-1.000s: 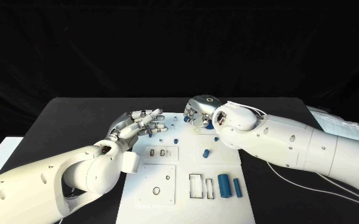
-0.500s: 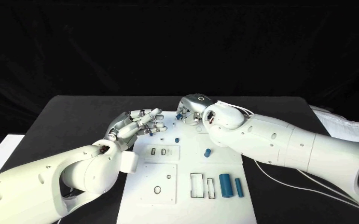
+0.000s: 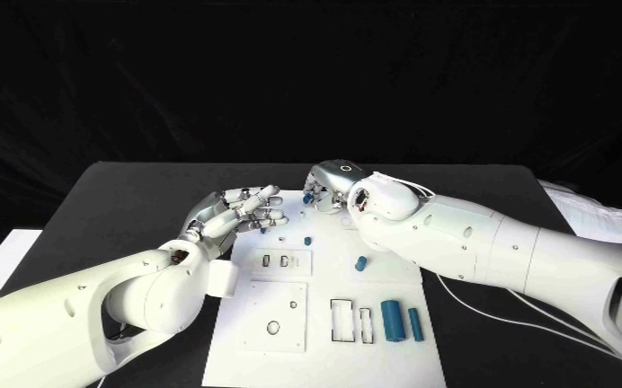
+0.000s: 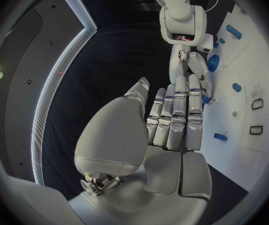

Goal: Assemble the parts on the task board

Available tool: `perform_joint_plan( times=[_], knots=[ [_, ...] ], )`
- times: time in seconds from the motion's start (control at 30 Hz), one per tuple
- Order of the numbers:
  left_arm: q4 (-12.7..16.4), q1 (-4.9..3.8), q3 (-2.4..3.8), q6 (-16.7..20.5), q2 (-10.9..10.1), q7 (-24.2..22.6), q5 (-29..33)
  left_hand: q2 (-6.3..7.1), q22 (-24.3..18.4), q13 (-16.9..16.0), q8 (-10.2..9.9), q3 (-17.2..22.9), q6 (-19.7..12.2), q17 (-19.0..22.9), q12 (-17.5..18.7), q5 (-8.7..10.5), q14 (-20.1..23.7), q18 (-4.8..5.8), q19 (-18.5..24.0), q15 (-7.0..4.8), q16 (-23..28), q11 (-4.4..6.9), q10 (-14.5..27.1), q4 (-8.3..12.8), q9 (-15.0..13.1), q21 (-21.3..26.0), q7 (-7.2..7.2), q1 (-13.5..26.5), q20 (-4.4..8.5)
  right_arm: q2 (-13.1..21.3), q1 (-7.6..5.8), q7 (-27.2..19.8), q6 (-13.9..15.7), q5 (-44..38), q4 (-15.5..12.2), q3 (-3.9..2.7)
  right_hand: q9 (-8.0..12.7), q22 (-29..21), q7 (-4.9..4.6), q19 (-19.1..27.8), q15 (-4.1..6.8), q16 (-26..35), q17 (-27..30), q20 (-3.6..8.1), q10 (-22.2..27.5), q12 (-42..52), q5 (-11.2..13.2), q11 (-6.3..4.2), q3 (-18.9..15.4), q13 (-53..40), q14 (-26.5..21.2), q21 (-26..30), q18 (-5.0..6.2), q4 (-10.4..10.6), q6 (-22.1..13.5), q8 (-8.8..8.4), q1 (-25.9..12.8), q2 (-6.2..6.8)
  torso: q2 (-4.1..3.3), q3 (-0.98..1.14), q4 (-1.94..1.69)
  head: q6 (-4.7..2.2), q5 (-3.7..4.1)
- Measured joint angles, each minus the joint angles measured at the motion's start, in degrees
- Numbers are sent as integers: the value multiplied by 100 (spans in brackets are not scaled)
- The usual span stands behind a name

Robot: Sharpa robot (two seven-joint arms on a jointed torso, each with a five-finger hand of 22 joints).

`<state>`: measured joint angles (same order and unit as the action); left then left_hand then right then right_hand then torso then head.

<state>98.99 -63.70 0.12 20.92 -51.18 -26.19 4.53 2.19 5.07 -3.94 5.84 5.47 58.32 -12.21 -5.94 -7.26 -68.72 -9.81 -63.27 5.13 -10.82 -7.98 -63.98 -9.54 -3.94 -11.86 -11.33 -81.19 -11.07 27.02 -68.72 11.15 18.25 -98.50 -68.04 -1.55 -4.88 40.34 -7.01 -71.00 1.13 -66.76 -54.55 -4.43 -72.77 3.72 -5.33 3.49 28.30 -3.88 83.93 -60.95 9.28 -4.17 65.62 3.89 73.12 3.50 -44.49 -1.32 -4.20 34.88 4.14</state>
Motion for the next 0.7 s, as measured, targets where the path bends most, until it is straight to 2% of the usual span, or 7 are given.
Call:
perform_joint_plan(
  times=[0.17,0.33,0.37,0.43,0.5,0.57,0.7],
  knots=[
    [-2,-1,0,-4,2,3,0,0,0,0,0,0,0,0,0,0,0,0,0,0,0,0,0,0,0,0,0,0,0,-12,1,30,-17,-9,6,1,-1,7,-2,21,0,-15,-11,-21,0,0,0,0,-13,0,0,-13,0,13,-2,1,0,0,-2,-1,-8,5,8],
    [-2,-1,0,-6,1,5,0,0,0,0,0,0,0,0,0,0,0,-1,0,0,0,0,0,0,0,0,0,0,0,-37,-3,78,-83,-18,33,-1,-71,7,-33,51,0,-50,-41,-51,119,0,0,28,-39,11,0,-13,1,71,-37,1,-76,76,-5,-3,-13,5,5],
    [-2,-1,0,-6,1,6,0,0,0,0,0,0,0,0,0,0,0,0,0,0,0,0,0,0,0,0,0,0,0,-43,-3,87,-98,-19,39,-1,-85,5,-49,61,-3,-73,-53,-41,181,0,-1,48,-53,17,3,-12,0,89,-94,1,-114,114,-6,-4,-13,5,5],
    [-2,-1,0,-7,-1,8,0,0,0,0,0,0,0,0,0,0,0,0,0,0,0,0,0,0,0,0,0,0,0,-52,-1,109,-133,-20,54,2,-76,-145,-128,202,-96,-51,19,-71,402,0,-22,106,-79,26,10,38,2,143,-319,7,-192,193,-8,-5,-12,5,5],
    [-1,-1,0,-8,-2,10,0,0,0,0,1,0,0,0,0,0,0,-1,0,0,0,0,0,0,0,0,0,0,0,-51,8,123,-150,-20,60,11,46,-462,-194,403,-175,101,245,-117,774,0,-22,184,-171,30,7,241,1,179,-682,-22,-210,335,-9,-6,-9,2,4],
    [-1,-1,0,-9,-2,12,0,0,0,0,1,0,0,0,0,0,0,0,0,0,0,0,0,0,0,0,0,0,0,-34,17,134,-147,-20,48,15,101,-760,-239,578,-200,281,503,-163,1105,0,-22,251,-297,30,-13,438,1,164,-940,-27,-145,409,-10,-5,-8,-1,1],
    [-1,-1,0,-10,-9,16,0,0,1,-5,1,15,0,1,0,0,0,0,0,0,0,0,0,15,0,34,0,0,0,114,19,138,-83,-12,-148,15,97,-875,-248,628,-217,353,620,-192,1264,0,-22,291,-390,26,-31,502,1,168,-1006,-27,-105,439,-11,-4,-5,-10,0]
  ],
)
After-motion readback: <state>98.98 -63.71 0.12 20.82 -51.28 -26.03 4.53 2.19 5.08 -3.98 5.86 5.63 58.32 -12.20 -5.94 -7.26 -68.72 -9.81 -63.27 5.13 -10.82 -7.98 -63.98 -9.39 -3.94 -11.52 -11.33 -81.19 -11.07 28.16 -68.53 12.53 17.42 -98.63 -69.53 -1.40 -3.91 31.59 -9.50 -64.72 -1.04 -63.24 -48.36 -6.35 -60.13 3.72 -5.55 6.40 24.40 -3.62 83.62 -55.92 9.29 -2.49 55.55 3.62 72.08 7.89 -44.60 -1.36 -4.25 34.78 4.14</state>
